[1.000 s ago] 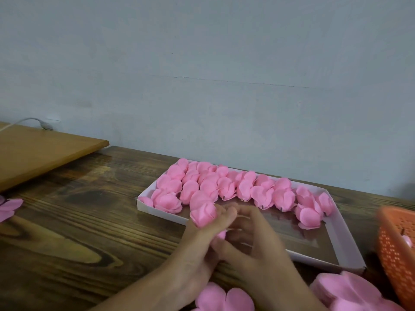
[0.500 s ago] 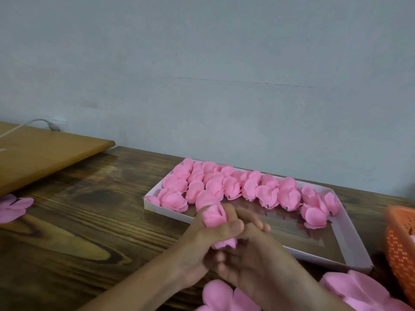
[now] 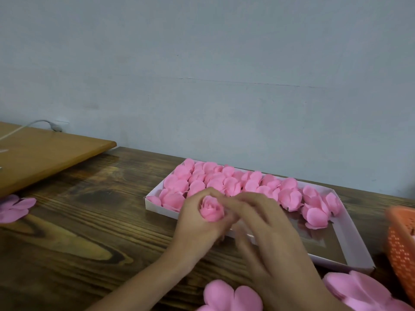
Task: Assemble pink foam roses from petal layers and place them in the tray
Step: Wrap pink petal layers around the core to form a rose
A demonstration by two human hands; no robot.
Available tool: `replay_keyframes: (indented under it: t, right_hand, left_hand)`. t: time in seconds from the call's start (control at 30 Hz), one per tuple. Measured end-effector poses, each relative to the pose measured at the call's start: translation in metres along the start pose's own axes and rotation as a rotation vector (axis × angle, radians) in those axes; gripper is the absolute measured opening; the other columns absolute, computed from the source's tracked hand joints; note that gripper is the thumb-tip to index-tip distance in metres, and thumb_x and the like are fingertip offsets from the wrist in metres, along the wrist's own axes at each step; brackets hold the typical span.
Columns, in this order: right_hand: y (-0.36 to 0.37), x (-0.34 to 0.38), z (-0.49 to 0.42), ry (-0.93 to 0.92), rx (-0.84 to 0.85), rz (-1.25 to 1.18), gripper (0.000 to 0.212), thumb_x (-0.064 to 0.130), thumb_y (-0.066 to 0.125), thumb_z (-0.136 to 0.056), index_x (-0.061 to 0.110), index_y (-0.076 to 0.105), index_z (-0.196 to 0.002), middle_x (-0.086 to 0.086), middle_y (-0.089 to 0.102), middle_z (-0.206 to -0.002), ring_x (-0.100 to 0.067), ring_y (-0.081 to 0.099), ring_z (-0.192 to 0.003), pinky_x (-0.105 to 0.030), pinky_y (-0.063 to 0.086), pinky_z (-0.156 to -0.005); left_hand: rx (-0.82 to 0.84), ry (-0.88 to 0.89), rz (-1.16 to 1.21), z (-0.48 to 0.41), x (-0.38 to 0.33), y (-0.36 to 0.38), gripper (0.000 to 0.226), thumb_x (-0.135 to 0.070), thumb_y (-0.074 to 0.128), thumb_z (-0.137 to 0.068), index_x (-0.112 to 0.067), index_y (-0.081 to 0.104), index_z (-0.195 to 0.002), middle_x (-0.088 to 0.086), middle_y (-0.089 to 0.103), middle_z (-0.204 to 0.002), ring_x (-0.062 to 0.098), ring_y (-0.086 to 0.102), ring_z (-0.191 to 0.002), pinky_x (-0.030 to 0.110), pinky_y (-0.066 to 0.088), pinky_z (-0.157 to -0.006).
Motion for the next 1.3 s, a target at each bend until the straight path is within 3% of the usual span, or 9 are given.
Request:
replay_keyframes:
  t: [0.1,0.23,0.5,0.7,0.9,1.0,1.07,1.2,1.3]
  right_hand:
    - [0.007,0.004,-0.001,-0.073,0.091,0.078,0.047,0.032,0.053,-0.097,0.042,0.052,-0.144,0.016,0.05,-0.14,-0.01,0.058,-0.115,-0.032,0.056,-0.082]
    - [0.005,0.004,-0.001,-0.061,0.079,0.078,0.048,0.034,0.06,-0.092,0.043,0.057,-0.139,0.02,0.057,-0.135,-0.007,0.063,-0.113,-0.032,0.059,-0.076]
    - [0.0,0.009,-0.004,-0.041,0.086,0.09,0.043,0.037,0.063,-0.088,0.041,0.068,-0.131,0.019,0.063,-0.134,-0.008,0.068,-0.113,-0.032,0.061,-0.079]
    - [0.001,0.014,-0.005,-0.027,0.159,0.07,0.039,0.039,0.054,-0.091,0.044,0.066,-0.129,0.013,0.057,-0.138,-0.009,0.065,-0.108,-0.033,0.06,-0.07]
    - [0.002,0.01,-0.005,-0.035,0.142,0.072,0.04,0.04,0.055,-0.091,0.047,0.062,-0.129,0.012,0.05,-0.136,-0.006,0.058,-0.111,-0.033,0.058,-0.075]
    - [-0.003,0.0,-0.001,0.171,-0.081,-0.236,0.041,0.032,0.07,-0.085,0.043,0.061,-0.124,0.016,0.057,-0.121,-0.007,0.063,-0.108,-0.024,0.057,-0.077]
    - [0.003,-0.009,0.005,0.375,-0.158,-0.453,0.045,0.024,0.081,-0.082,0.037,0.059,-0.118,0.016,0.064,-0.112,-0.007,0.066,-0.106,-0.023,0.058,-0.074]
    - [0.03,-0.011,0.013,0.583,0.059,-0.7,0.031,0.029,0.083,-0.083,0.029,0.066,-0.109,0.01,0.079,-0.096,-0.007,0.076,-0.092,-0.034,0.059,-0.084]
    - [0.036,-0.008,0.015,0.625,0.065,-0.748,0.045,0.048,0.076,-0.07,0.021,0.071,-0.105,-0.002,0.08,-0.093,-0.015,0.078,-0.087,-0.046,0.06,-0.088]
  left_hand:
    - [0.067,0.027,0.044,0.002,0.003,0.007,0.014,-0.013,0.08,-0.075,-0.02,0.074,-0.086,0.006,0.074,-0.079,0.019,0.072,-0.077,0.032,0.057,-0.068]
    - [0.106,0.021,0.024,0.004,0.009,0.008,0.019,0.004,0.077,-0.074,-0.013,0.073,-0.083,0.021,0.071,-0.077,0.022,0.068,-0.074,0.037,0.054,-0.065]
    - [0.116,0.018,-0.044,0.003,0.008,0.01,0.032,-0.003,0.075,-0.07,-0.032,0.073,-0.082,-0.003,0.072,-0.076,0.005,0.068,-0.073,0.019,0.052,-0.065]
    - [0.132,0.025,0.095,0.006,0.006,0.012,0.02,-0.005,0.074,-0.072,-0.019,0.069,-0.084,0.018,0.066,-0.073,0.02,0.065,-0.072,0.026,0.054,-0.063]
    - [0.167,-0.041,0.168,0.007,0.003,0.016,0.018,-0.009,0.077,-0.075,-0.019,0.069,-0.086,0.007,0.068,-0.073,0.016,0.064,-0.069,0.022,0.053,-0.063]
    - [0.08,-0.123,0.192,0.006,0.0,0.009,0.024,-0.02,0.087,-0.073,-0.017,0.067,-0.086,0.004,0.068,-0.071,0.017,0.064,-0.067,0.024,0.052,-0.058]
    - [-0.011,-0.221,0.304,0.007,0.003,0.005,0.026,-0.02,0.088,-0.068,-0.016,0.065,-0.08,0.004,0.053,-0.057,0.014,0.051,-0.055,0.022,0.048,-0.054]
    - [-0.041,-0.336,0.424,0.016,0.004,0.01,0.029,-0.02,0.087,-0.066,-0.021,0.059,-0.073,-0.001,0.038,-0.049,0.012,0.04,-0.045,0.024,0.043,-0.05]
    - [-0.05,-0.353,0.445,0.022,0.003,0.015,0.032,-0.026,0.089,-0.062,-0.02,0.062,-0.077,0.002,0.042,-0.05,0.013,0.044,-0.047,0.027,0.048,-0.053]
Point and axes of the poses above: each hand's wrist, its own z-axis away from the middle knuckle, its own y-axis out of the palm, x = y × z, the point moved 6 cm from there along -z, towards the middle knuckle
